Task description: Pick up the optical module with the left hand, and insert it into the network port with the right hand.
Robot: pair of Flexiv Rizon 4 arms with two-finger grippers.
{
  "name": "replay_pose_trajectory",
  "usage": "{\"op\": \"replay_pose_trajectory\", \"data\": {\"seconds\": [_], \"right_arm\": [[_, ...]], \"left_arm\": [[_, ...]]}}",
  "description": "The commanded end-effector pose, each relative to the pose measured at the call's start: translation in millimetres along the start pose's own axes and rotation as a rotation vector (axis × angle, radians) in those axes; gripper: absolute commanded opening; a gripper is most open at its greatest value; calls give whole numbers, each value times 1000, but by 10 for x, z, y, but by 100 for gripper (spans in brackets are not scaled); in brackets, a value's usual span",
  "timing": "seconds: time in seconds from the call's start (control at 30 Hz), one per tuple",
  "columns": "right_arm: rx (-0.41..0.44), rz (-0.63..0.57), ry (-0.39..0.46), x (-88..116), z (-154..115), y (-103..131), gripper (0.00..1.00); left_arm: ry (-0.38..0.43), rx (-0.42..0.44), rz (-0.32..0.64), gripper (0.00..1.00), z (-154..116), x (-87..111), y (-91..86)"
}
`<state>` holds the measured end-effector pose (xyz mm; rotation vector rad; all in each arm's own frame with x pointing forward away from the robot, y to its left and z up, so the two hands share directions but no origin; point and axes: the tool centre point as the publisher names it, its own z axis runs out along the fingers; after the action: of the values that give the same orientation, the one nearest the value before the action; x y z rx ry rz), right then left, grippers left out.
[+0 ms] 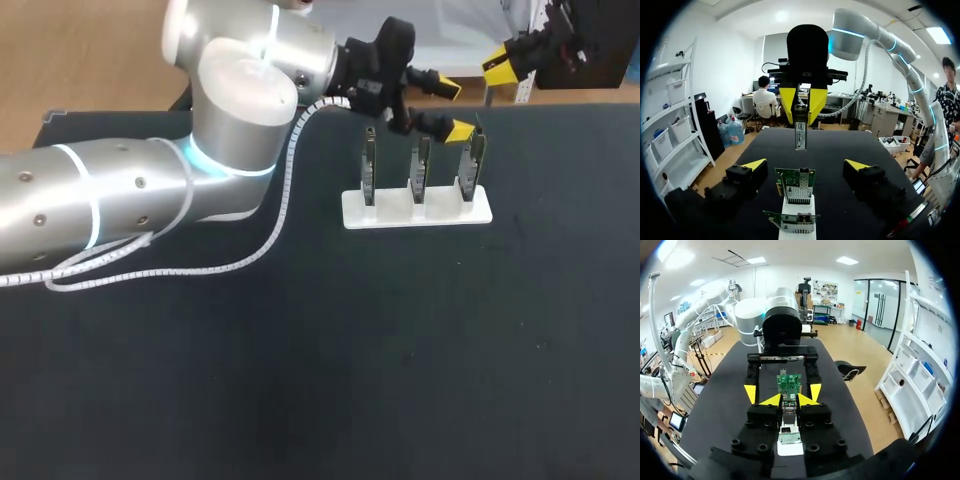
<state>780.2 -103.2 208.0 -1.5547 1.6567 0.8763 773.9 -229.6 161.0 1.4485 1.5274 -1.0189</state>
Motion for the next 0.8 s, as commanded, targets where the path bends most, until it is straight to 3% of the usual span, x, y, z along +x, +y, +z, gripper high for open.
{"op": "replay_pose_trajectory", "data": {"seconds": [0.03,0.23,0.8], "right_arm": [[5,1,-3,9,3,17,0],[9,6,-5,25,5,13,0],[-1,0,-9,15,30,21,0]], "left_arm": [[19,12,8,100,34,-42,54],[65,13,33,100,31,-58,47],[72,31,-8,100,31,33,20]]}}
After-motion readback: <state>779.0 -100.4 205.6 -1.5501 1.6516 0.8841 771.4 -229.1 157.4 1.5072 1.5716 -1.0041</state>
